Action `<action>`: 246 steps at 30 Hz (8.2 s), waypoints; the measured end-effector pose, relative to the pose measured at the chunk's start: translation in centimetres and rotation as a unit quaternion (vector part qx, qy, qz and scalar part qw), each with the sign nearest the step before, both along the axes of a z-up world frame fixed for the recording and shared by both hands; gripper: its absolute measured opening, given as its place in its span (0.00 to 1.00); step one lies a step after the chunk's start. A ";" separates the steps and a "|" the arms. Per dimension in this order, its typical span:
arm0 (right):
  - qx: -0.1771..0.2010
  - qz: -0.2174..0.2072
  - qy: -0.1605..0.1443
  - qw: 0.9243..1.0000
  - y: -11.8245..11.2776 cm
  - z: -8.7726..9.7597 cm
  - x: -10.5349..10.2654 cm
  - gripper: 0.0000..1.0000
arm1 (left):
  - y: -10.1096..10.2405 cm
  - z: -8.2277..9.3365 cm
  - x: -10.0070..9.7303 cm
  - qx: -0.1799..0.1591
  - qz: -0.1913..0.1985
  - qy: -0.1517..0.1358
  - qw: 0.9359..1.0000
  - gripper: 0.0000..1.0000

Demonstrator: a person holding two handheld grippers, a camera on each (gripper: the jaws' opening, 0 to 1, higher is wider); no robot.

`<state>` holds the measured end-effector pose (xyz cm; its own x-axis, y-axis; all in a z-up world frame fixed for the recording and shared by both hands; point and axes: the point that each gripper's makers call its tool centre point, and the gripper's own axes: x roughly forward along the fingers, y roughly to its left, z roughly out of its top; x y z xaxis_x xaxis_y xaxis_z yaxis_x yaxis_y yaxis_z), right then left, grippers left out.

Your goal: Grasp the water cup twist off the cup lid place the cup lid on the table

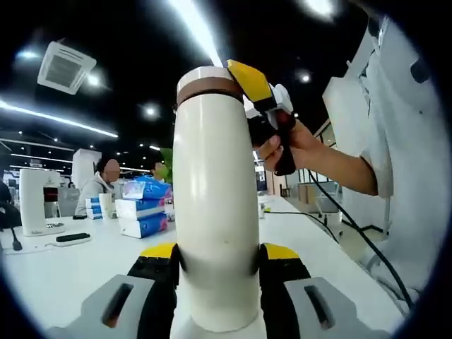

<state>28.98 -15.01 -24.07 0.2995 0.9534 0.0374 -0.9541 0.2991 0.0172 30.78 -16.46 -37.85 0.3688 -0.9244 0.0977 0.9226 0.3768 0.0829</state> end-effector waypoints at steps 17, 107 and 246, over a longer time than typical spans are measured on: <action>-0.011 0.142 -0.020 0.990 1.2 -0.8 -1.0 0.45 | 0.1 0.1 -0.3 -0.001 0.000 -0.003 1.000 0.46; -0.057 0.012 0.005 0.998 0.5 -0.4 -0.5 0.44 | 0.2 -0.1 0.1 0.004 -0.006 -0.004 1.000 0.45; -0.007 -0.214 0.012 0.977 -4.2 0.2 -3.3 0.68 | -0.1 -0.1 -0.3 0.010 -0.002 -0.015 1.000 0.45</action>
<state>25.68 -19.24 -23.82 0.6716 0.7408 0.0140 -0.7408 0.6710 0.0314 30.46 -16.54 -38.00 0.3619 -0.9279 0.0902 0.9213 0.3707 0.1173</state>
